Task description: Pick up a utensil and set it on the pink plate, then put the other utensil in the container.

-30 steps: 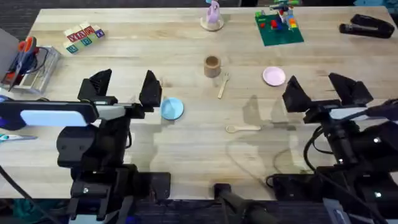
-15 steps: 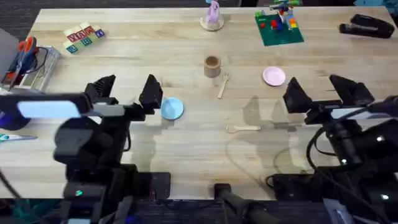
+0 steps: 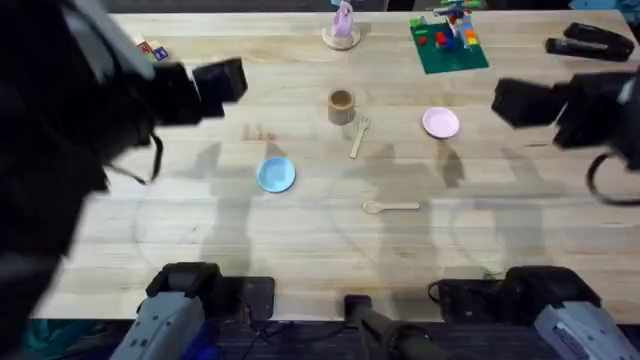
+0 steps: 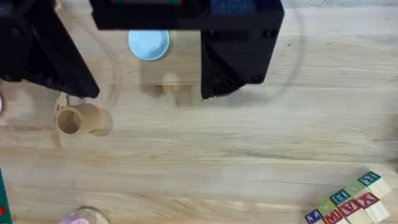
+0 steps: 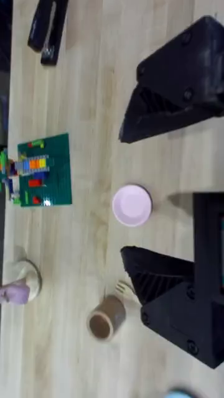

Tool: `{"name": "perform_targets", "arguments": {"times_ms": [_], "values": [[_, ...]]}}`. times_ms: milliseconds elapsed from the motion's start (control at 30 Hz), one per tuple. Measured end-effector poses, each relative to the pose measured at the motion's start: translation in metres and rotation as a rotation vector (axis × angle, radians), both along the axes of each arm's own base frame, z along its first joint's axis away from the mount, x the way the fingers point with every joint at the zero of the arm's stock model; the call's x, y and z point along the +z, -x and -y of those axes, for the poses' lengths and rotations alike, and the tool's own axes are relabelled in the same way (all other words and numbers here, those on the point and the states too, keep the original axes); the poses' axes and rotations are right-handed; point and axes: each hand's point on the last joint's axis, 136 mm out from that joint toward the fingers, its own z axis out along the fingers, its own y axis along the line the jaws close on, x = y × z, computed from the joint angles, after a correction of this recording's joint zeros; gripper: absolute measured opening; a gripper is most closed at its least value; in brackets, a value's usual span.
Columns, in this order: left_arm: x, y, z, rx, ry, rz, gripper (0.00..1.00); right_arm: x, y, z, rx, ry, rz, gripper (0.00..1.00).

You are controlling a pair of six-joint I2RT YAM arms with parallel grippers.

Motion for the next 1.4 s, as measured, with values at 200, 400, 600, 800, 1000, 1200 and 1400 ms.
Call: {"name": "perform_targets", "arguments": {"times_ms": [200,400,600,800,1000,1200,1400], "values": [[0.016,-0.019,0.004,-0.021,0.018,-0.152,0.993,0.016,-0.012,-0.01,0.044,-0.043,-0.192,0.996],[0.018,-0.028,0.004,-0.023,0.024,-0.259,0.992,0.012,-0.016,-0.014,0.033,-0.102,-0.4,0.996],[0.017,-0.032,0.004,-0.023,0.025,-0.297,0.993,0.008,-0.03,-0.016,0.017,-0.139,-0.49,0.996],[0.017,-0.032,0.004,-0.023,0.025,-0.298,0.993,0.013,-0.043,-0.028,0.067,-0.198,-0.465,0.996],[0.018,-0.033,0.004,-0.023,0.025,-0.292,0.993,0.019,-0.043,-0.047,0.154,-0.271,-0.452,0.996],[0.018,-0.033,0.004,-0.023,0.025,-0.292,0.993,0.025,-0.043,-0.071,0.246,-0.274,-0.432,0.996],[0.018,-0.033,0.004,-0.023,0.025,-0.292,0.993,0.021,-0.042,-0.108,0.29,-0.237,-0.448,0.996]]}}
